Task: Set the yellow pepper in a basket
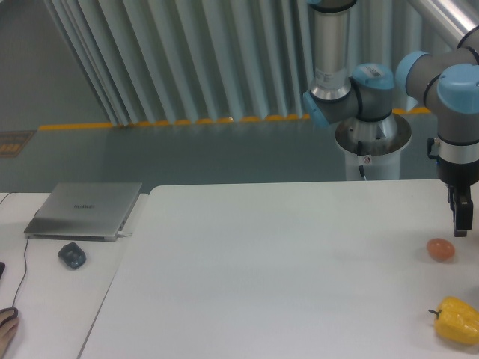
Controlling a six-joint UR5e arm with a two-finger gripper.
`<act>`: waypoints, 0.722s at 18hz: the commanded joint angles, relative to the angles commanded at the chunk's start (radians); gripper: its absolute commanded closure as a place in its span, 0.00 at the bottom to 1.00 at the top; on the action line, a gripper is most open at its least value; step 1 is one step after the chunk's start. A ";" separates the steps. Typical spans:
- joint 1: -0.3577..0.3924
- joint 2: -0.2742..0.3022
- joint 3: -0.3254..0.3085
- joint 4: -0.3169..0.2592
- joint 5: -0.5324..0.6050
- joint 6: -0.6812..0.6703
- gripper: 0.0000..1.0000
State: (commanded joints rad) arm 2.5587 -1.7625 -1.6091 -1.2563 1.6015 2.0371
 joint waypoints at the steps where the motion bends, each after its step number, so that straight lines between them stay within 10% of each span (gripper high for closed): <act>1: 0.000 0.000 0.000 -0.002 0.002 0.000 0.00; 13: 0.002 -0.014 -0.009 0.005 -0.006 -0.002 0.00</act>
State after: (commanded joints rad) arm 2.5602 -1.7763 -1.6184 -1.2517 1.5953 2.0356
